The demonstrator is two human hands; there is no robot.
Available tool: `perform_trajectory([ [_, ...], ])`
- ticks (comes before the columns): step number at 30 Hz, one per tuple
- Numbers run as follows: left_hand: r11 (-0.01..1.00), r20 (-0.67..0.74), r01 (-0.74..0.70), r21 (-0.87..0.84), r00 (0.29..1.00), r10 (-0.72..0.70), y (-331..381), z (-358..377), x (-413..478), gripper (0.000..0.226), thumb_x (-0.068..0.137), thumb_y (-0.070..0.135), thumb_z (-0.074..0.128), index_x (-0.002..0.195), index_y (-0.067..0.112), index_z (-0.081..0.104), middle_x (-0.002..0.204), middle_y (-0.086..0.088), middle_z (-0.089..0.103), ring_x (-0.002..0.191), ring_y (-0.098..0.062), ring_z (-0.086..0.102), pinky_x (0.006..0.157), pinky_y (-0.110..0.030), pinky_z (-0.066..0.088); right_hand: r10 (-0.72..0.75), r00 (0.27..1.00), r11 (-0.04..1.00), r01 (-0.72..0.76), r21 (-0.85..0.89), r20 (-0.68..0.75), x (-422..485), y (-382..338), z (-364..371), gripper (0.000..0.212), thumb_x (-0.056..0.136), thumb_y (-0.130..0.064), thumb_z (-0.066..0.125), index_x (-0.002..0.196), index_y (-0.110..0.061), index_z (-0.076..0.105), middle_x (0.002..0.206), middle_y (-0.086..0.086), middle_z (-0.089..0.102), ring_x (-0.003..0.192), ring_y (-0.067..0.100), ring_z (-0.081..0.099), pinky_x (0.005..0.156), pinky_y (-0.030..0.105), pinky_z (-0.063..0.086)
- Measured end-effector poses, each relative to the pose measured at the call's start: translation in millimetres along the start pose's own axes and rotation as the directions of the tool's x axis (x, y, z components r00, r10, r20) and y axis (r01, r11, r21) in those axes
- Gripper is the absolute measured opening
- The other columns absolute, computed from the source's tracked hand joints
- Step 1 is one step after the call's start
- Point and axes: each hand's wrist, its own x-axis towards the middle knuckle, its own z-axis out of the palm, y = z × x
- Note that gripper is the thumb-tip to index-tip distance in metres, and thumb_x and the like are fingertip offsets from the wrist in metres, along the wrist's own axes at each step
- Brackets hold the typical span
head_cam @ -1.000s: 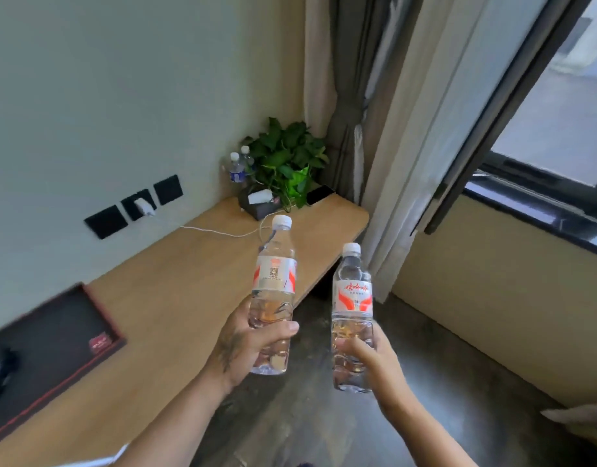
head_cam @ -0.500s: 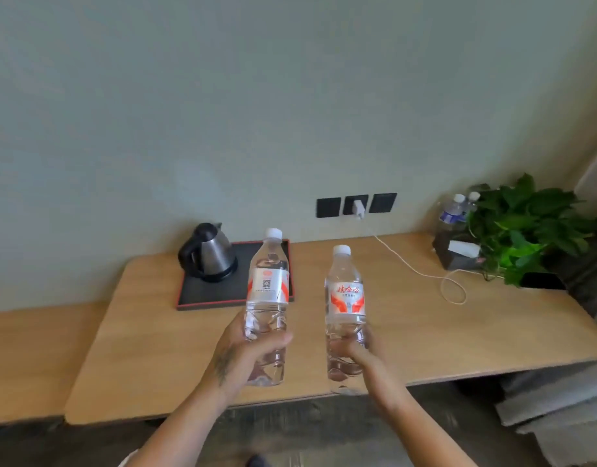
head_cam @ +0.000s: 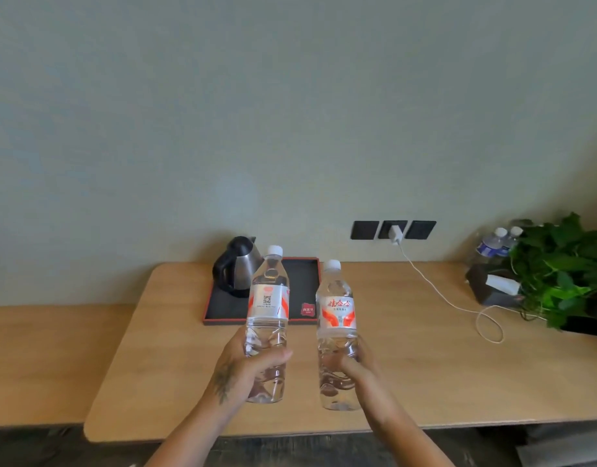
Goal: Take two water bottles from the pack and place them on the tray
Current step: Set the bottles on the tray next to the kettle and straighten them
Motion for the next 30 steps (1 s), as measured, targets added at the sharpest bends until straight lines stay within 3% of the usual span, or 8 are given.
perform_trajectory([
  [3, 1.000, 0.015, 0.004, -0.001, 1.000, -0.004, -2, -14, 12, 0.052, 0.060, 0.034, 0.089, 0.096, 0.001, 0.070, 0.072, -0.008, 0.073, 0.058, -0.014, 0.071, 0.051, -0.021, 0.054, 0.009, 0.999, 0.999, -0.008, 0.046, -0.031, 10, 1, 9, 0.060, 0.059, -0.037, 0.079, 0.112, -0.012, 0.071, 0.090, 0.009, 0.074, 0.065, 0.016, 0.071, 0.057, 0.028, 0.057],
  [6, 0.999, 0.033, 0.036, -0.010, 0.999, -0.035, -4, -26, 24, 0.052, 0.060, 0.034, 0.090, 0.096, 0.002, 0.071, 0.073, -0.011, 0.073, 0.058, -0.018, 0.071, 0.049, -0.026, 0.055, 0.020, 0.998, 0.998, -0.017, 0.059, -0.054, 19, 3, 18, 0.065, 0.057, -0.040, 0.078, 0.115, -0.013, 0.071, 0.090, 0.003, 0.079, 0.071, 0.011, 0.077, 0.059, 0.021, 0.060],
  [12, 0.999, 0.035, 0.053, -0.007, 0.998, -0.053, -5, -40, 46, 0.062, 0.054, 0.041, 0.092, 0.101, 0.005, 0.073, 0.078, -0.010, 0.077, 0.068, -0.024, 0.076, 0.064, -0.034, 0.061, 0.036, 0.996, 0.997, -0.031, 0.066, -0.082, 34, 7, 31, 0.066, 0.057, -0.043, 0.078, 0.116, -0.015, 0.071, 0.105, 0.012, 0.077, 0.075, 0.015, 0.078, 0.061, 0.024, 0.060],
  [15, 0.998, 0.039, 0.056, -0.012, 0.998, -0.056, -3, -41, 56, 0.062, 0.055, 0.039, 0.091, 0.103, 0.004, 0.072, 0.080, -0.011, 0.076, 0.072, -0.029, 0.074, 0.067, -0.038, 0.059, 0.056, 0.997, 0.994, -0.051, 0.092, -0.052, 43, 3, 35, 0.060, 0.061, -0.035, 0.080, 0.113, -0.007, 0.067, 0.094, 0.013, 0.069, 0.065, 0.020, 0.068, 0.058, 0.034, 0.054],
  [20, 0.995, 0.009, 0.093, -0.046, 0.996, -0.093, -1, -36, 76, 0.064, 0.053, 0.037, 0.093, 0.106, 0.006, 0.073, 0.082, -0.010, 0.078, 0.069, -0.025, 0.076, 0.059, -0.032, 0.059, 0.078, 0.997, 0.990, -0.075, 0.117, -0.025, 70, -2, 31, 0.053, 0.064, -0.031, 0.082, 0.111, -0.009, 0.069, 0.083, 0.007, 0.071, 0.063, 0.021, 0.067, 0.056, 0.034, 0.054],
  [24, 0.993, -0.021, 0.106, -0.054, 0.994, -0.108, 3, -27, 97, 0.065, 0.053, 0.037, 0.093, 0.108, 0.007, 0.073, 0.084, -0.010, 0.077, 0.073, -0.027, 0.075, 0.068, -0.039, 0.059, 0.090, 0.996, 0.986, -0.091, 0.140, 0.010, 97, -4, 19, 0.035, 0.070, -0.025, 0.081, 0.101, -0.015, 0.070, 0.082, 0.008, 0.067, 0.061, 0.022, 0.062, 0.059, 0.035, 0.051],
  [30, 0.989, -0.074, 0.138, -0.054, 0.987, -0.142, 11, -9, 129, 0.057, 0.060, 0.031, 0.092, 0.108, 0.010, 0.073, 0.087, -0.011, 0.077, 0.079, -0.032, 0.073, 0.073, -0.045, 0.058, 0.123, 0.990, 0.988, -0.129, 0.082, 0.073, 139, -18, -3, 0.053, 0.068, -0.025, 0.081, 0.116, -0.007, 0.068, 0.085, 0.011, 0.067, 0.061, 0.025, 0.065, 0.056, 0.035, 0.054],
])
